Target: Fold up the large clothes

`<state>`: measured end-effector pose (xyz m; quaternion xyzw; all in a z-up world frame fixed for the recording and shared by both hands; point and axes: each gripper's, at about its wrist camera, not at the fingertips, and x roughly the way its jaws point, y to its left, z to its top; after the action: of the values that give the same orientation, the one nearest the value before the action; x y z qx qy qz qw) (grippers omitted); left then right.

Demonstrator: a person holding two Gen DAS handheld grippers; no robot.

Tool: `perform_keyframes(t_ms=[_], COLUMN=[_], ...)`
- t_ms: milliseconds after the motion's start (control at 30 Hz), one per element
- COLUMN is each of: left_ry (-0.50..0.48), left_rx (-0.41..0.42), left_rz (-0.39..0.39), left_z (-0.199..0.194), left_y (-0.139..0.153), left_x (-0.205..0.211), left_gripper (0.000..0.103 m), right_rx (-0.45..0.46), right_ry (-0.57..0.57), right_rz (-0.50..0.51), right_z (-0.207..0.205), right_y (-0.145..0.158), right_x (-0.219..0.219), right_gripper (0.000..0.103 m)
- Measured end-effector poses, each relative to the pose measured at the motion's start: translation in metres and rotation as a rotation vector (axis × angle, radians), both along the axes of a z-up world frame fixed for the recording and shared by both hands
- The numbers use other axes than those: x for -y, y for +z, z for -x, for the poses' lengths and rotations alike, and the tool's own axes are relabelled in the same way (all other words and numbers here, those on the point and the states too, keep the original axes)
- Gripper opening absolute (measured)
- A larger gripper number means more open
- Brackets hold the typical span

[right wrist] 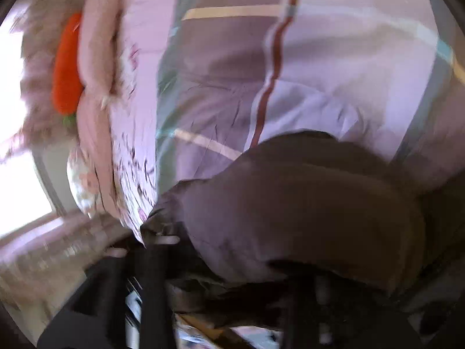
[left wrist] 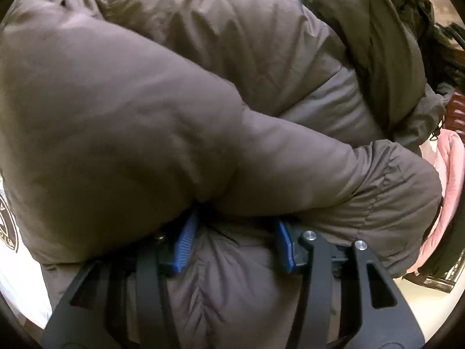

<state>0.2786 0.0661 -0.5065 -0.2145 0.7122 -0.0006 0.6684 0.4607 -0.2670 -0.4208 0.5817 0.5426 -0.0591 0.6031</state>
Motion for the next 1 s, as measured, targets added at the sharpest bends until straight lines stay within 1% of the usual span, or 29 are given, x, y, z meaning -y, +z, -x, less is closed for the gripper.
perform_keyframes(t_ms=[33,67,100,167,200,233,300,333,367,400,433,467,500,533,600,633,667,700,733,767,800,833,867,900,933,967,1000], left_ry=[0.003,0.009,0.015,0.034,0.046,0.068,0.130,0.165,0.199,0.245,0.273,0.308,0.326,0.346,0.381,0.392,0.408,0.417,0.420,0.416,0.405,0.384,0.370,0.342,0.312,0.283,0.264], left_rx=[-0.002,-0.006,-0.008,-0.006,0.000,0.012,0.047,0.063,0.075,0.091,0.103,0.119,0.126,0.126,0.119,0.123,0.130,0.142,0.156,0.187,0.206,0.231,0.248,0.272,0.285,0.292,0.289], left_rz=[0.002,0.009,0.016,0.037,0.048,0.065,0.118,0.143,0.164,0.187,0.200,0.218,0.227,0.225,0.205,0.202,0.191,0.176,0.168,0.170,0.178,0.191,0.202,0.230,0.267,0.303,0.323], left_z=[0.001,-0.001,0.001,0.008,0.009,0.011,0.019,0.024,0.029,0.037,0.043,0.053,0.058,0.065,0.076,0.080,0.082,0.084,0.085,0.082,0.078,0.072,0.068,0.059,0.050,0.042,0.035], left_y=[0.001,0.000,0.002,0.004,0.005,0.006,0.011,0.016,0.020,0.028,0.033,0.039,0.043,0.045,0.051,0.054,0.061,0.070,0.075,0.086,0.095,0.107,0.115,0.123,0.128,0.132,0.135], left_x=[0.000,-0.001,-0.002,-0.007,-0.009,-0.012,-0.022,-0.028,-0.033,-0.040,-0.044,-0.050,-0.053,-0.055,-0.060,-0.059,-0.061,-0.059,-0.059,-0.056,-0.054,-0.048,-0.042,-0.034,-0.023,-0.012,-0.004], left_gripper=[0.050,0.050,0.050,0.050,0.050,0.050,0.049,0.049,0.048,0.051,0.056,0.063,0.064,0.064,0.064,0.064,0.065,0.066,0.066,0.068,0.068,0.069,0.073,0.080,0.084,0.087,0.087], right_rx=[0.101,0.165,0.257,0.372,0.429,0.456,0.492,0.507,0.503,0.480,0.439,0.393,0.315,0.186,-0.029,-0.062,-0.061,-0.031,0.013,0.074,0.146,0.191,0.233,0.254,0.274,0.287,0.266], right_ry=[0.040,0.081,0.155,0.256,0.316,0.350,0.401,0.414,0.414,0.416,0.439,0.461,0.474,0.456,0.393,0.369,0.346,0.337,0.334,0.336,0.351,0.365,0.377,0.373,0.342,0.299,0.285], right_rz=[0.002,0.005,0.007,-0.051,-0.101,-0.125,-0.181,-0.207,-0.215,-0.229,-0.230,-0.215,-0.187,-0.132,-0.047,-0.038,-0.032,-0.019,0.032,0.098,0.133,0.133,0.093,0.035,-0.086,-0.229,-0.348], right_z=[0.004,0.011,0.022,0.051,0.080,0.102,0.161,0.202,0.235,0.266,0.294,0.313,0.335,0.359,0.395,0.401,0.404,0.401,0.395,0.386,0.374,0.365,0.352,0.344,0.333,0.322,0.310], right_y=[0.016,0.028,0.050,0.075,0.092,0.100,0.114,0.117,0.115,0.106,0.096,0.090,0.075,0.053,0.019,0.015,0.015,0.019,0.031,0.047,0.062,0.071,0.079,0.079,0.080,0.075,0.067], right_x=[-0.003,-0.006,-0.011,-0.019,-0.020,-0.018,-0.006,0.006,0.016,0.025,0.030,0.032,0.037,0.044,0.063,0.069,0.074,0.076,0.077,0.076,0.071,0.065,0.057,0.051,0.042,0.030,0.013], right_gripper=[0.017,0.017,0.016,0.016,0.016,0.016,0.016,0.017,0.018,0.023,0.036,0.047,0.076,0.085,0.085,0.085,0.085,0.085,0.085,0.085,0.085,0.086,0.086,0.086,0.086,0.086,0.086])
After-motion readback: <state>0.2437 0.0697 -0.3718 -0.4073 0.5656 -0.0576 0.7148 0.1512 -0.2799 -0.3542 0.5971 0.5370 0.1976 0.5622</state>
